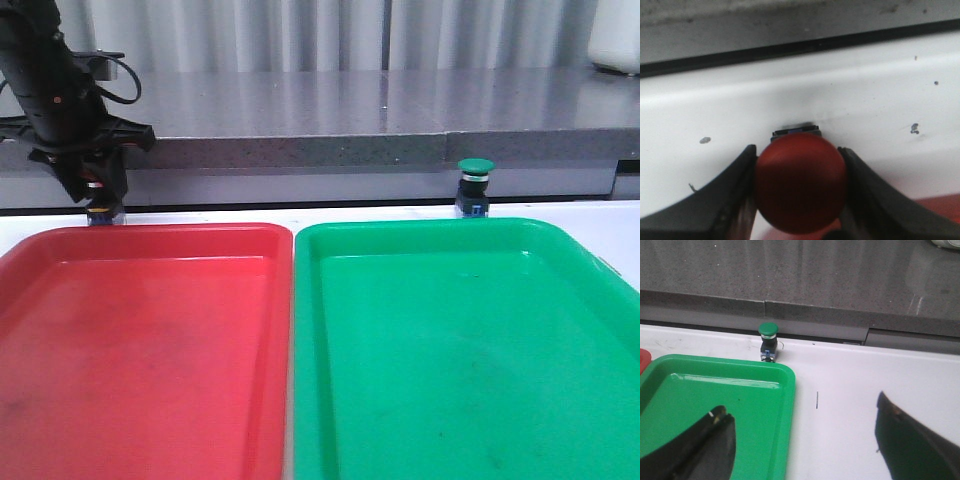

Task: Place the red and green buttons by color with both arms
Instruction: 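Lift the red button and carry it toward the red tray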

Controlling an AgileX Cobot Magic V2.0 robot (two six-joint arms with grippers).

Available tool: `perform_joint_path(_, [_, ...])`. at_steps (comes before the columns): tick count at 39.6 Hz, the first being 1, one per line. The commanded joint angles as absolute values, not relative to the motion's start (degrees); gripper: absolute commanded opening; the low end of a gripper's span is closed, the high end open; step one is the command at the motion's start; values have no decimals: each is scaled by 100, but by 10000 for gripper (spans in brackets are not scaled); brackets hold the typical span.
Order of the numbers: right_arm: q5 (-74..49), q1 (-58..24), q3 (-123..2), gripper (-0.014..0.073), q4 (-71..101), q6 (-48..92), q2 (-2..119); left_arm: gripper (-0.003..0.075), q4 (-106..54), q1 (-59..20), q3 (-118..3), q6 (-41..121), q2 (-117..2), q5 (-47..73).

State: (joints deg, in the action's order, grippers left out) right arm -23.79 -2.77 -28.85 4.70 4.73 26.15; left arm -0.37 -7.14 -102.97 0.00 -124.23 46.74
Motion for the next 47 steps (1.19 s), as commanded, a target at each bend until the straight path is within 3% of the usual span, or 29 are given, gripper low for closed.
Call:
perform_joint_path(1, [-1959,-230,-3099,590,508,467,2687,70,0,-712,-10456,-46,-11713,4527])
perform_joint_path(11, [-1959,-230,-3099,590,508,467,2687,69,-35,-746,-9592,-46,-10592,4257])
perform_joint_path(27, [-1959,-230,-3099,590,508,467,2687,70,-177,-1592,-6371,-58,-8511,3195])
perform_joint_path(35, [-1959,-230,-3099,590,508,467,2687,70,-339,-2180,-5355,-67,-8329,2678])
perform_joint_path(47, [-1959,-230,-3099,590,508,467,2687,73,-382,-2405,-5104,-67,-8637,2446])
